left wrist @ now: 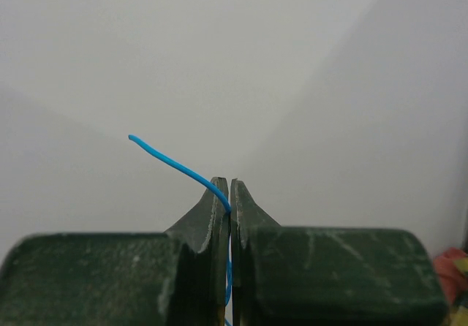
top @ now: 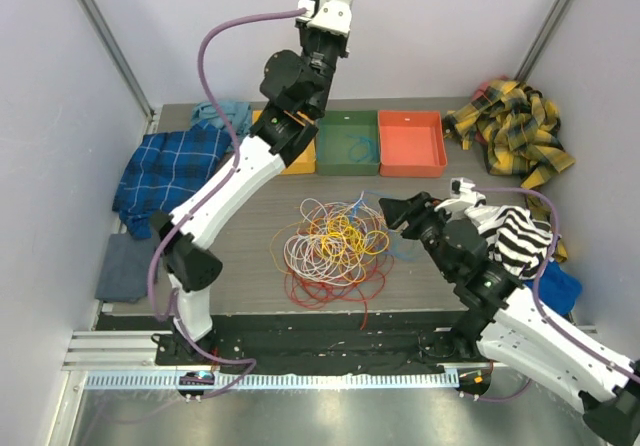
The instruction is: Untangle the cables
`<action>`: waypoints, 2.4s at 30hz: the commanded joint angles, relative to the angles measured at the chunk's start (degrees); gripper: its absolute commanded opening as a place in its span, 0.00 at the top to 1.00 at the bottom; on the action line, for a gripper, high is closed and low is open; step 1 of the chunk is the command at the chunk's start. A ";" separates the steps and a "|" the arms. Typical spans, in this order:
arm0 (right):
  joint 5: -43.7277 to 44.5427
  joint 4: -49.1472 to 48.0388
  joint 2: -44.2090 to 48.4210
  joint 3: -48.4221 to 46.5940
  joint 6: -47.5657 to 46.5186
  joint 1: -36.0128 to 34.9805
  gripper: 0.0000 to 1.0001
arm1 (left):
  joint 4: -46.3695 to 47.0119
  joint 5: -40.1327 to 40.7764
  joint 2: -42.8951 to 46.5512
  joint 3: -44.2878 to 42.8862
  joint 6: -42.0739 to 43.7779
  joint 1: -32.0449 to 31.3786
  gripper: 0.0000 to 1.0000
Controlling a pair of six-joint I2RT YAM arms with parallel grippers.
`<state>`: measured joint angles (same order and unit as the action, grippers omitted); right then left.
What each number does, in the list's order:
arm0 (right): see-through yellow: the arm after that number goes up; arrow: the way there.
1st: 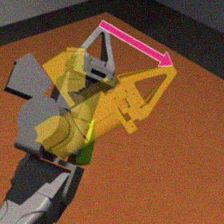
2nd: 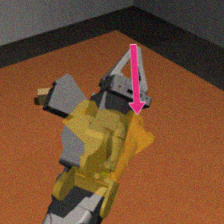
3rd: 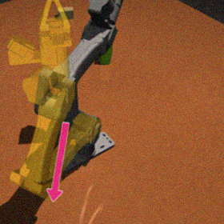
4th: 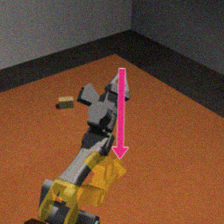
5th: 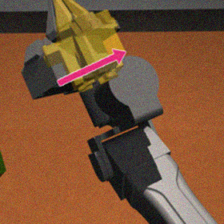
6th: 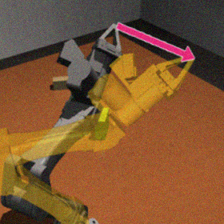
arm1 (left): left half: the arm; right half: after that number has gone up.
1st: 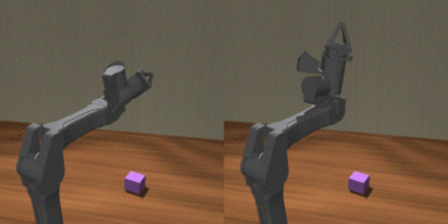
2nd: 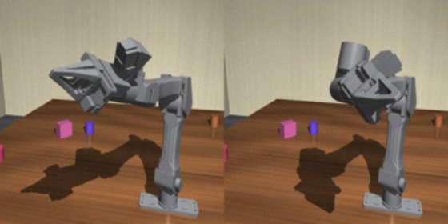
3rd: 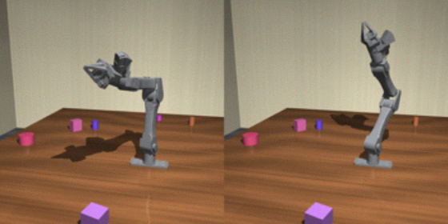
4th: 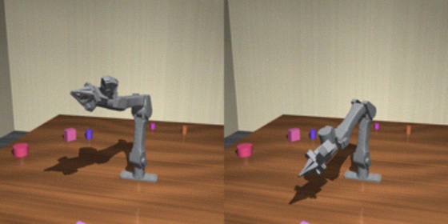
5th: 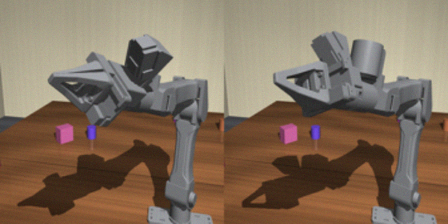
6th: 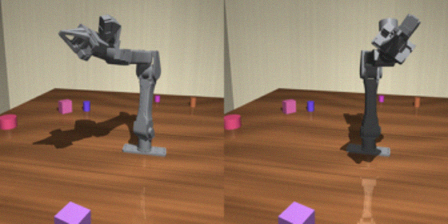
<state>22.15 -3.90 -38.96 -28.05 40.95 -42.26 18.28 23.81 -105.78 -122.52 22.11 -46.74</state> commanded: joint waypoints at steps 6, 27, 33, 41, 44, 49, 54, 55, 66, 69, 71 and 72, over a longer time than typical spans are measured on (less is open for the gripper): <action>0.35 14.27 10.30 -8.07 -3.07 -0.01 0.36 | 16.34 -7.46 -14.17 -0.70 -11.03 8.24 1.00; -1.23 15.59 11.71 -5.43 -2.54 -0.02 0.36 | 15.29 -11.25 -18.85 -13.36 -15.43 8.42 1.00; -1.06 15.68 12.15 -5.35 -2.19 -0.01 0.36 | 15.38 -10.45 -18.59 -11.52 -15.34 8.42 1.00; -0.18 16.82 13.30 -4.12 -1.40 -0.01 0.36 | 17.48 -6.86 -22.19 -6.16 -15.16 8.68 1.00; 0.43 17.61 13.21 -4.11 -2.01 -0.01 0.36 | 17.58 -5.62 -24.30 -5.28 -16.74 9.74 1.00; 0.87 17.44 11.63 -4.55 -2.63 -0.02 0.34 | 14.85 -5.80 -26.41 -4.05 -21.75 11.41 0.46; 2.19 17.26 10.66 -5.78 -4.29 -0.01 0.33 | 9.32 -7.73 -21.76 -0.46 -23.17 10.01 0.00; 2.54 17.35 10.66 -5.96 -4.65 -0.10 0.33 | 9.31 -7.21 -20.53 0.78 -22.90 9.65 0.00; 2.72 13.92 8.55 -5.61 -3.51 -0.01 0.34 | 2.47 -9.49 -4.69 8.39 -16.94 4.64 0.16; 2.37 14.36 9.69 -5.17 -1.75 -0.01 0.34 | 5.26 -10.19 -6.37 6.24 -18.75 5.43 0.41; 2.72 14.45 11.09 -4.03 -0.88 -0.01 0.34 | 4.05 -9.84 -6.64 5.02 -19.56 5.52 0.53; 2.81 14.71 11.36 -3.59 -0.96 0.07 0.34 | 3.52 -8.62 -6.55 5.01 -20.08 5.52 0.55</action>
<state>24.27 13.39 -29.71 -32.23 37.98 -42.26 22.85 13.93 -111.87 -116.33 3.03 -42.68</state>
